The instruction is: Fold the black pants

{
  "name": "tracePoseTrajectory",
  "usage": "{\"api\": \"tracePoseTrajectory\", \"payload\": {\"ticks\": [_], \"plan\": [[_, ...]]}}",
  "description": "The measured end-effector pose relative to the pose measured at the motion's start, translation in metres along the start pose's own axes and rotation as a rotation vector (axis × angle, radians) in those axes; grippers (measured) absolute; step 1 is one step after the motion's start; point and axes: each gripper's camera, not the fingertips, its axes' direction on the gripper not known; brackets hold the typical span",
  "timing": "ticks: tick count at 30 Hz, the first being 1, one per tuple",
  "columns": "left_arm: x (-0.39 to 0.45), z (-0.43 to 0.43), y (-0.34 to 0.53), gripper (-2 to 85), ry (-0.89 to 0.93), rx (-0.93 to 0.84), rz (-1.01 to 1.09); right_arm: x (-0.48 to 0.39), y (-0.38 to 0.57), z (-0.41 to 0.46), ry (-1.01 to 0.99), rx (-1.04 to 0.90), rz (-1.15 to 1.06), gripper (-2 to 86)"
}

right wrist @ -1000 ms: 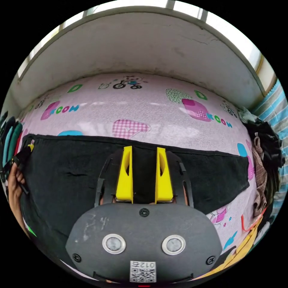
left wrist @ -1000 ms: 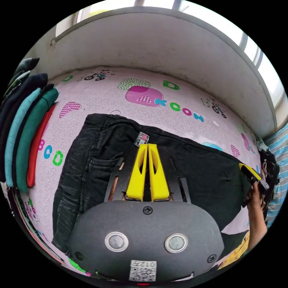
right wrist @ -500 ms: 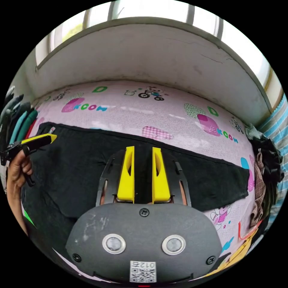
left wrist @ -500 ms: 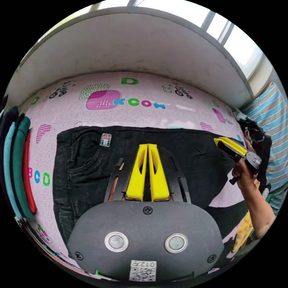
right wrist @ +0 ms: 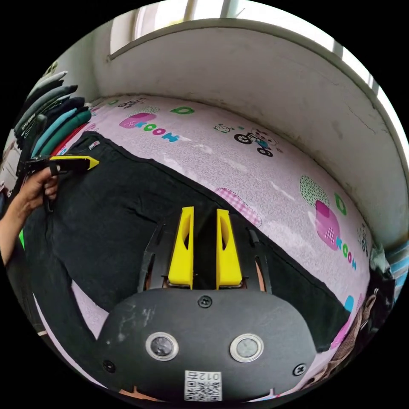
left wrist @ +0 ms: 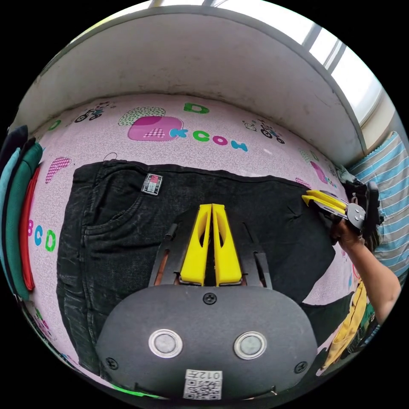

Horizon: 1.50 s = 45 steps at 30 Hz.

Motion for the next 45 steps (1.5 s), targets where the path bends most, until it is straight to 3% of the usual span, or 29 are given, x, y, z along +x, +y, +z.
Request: {"api": "tracePoseTrajectory", "payload": {"ticks": [3, 5, 8, 11, 16, 20, 24, 28, 33, 37, 45], "plan": [[-0.003, 0.0, 0.001, 0.1, 0.017, 0.0, -0.008, 0.011, -0.002, 0.002, 0.0, -0.045, 0.057, 8.2], [-0.005, -0.004, -0.001, 0.4, 0.041, -0.011, -0.019, 0.026, -0.005, -0.003, -0.02, -0.111, 0.236, 5.1], [-0.002, -0.031, -0.004, 0.5, 0.057, 0.077, -0.012, 0.017, 0.002, -0.04, 0.005, 0.002, 0.384, 4.4], [0.009, -0.041, -0.002, 0.7, -0.026, 0.121, 0.014, -0.016, -0.005, -0.056, 0.007, 0.072, 0.39, 8.1], [0.009, -0.005, 0.006, 0.7, -0.129, 0.013, -0.018, -0.061, -0.034, -0.018, -0.053, 0.022, 0.287, 8.3], [0.002, -0.002, 0.009, 0.7, -0.09, 0.024, -0.031, -0.067, -0.038, 0.029, 0.019, -0.075, 0.242, 8.2], [0.004, -0.001, 0.01, 0.7, -0.095, 0.02, -0.03, -0.047, -0.035, 0.027, -0.003, -0.033, 0.247, 7.3], [0.008, -0.02, 0.01, 0.8, -0.071, 0.085, -0.028, 0.026, -0.008, -0.014, -0.146, 0.064, 0.361, 3.7], [0.034, -0.013, 0.01, 0.8, 0.099, 0.02, 0.044, 0.17, 0.083, -0.074, 0.181, 0.086, 0.596, 4.3], [0.058, 0.006, 0.016, 0.8, 0.005, -0.038, 0.09, 0.296, 0.182, -0.099, 0.376, -0.036, 0.923, 4.7], [0.059, 0.006, 0.019, 0.8, 0.019, -0.023, 0.101, 0.378, 0.234, -0.094, 0.401, -0.117, 0.981, 3.9]]}}
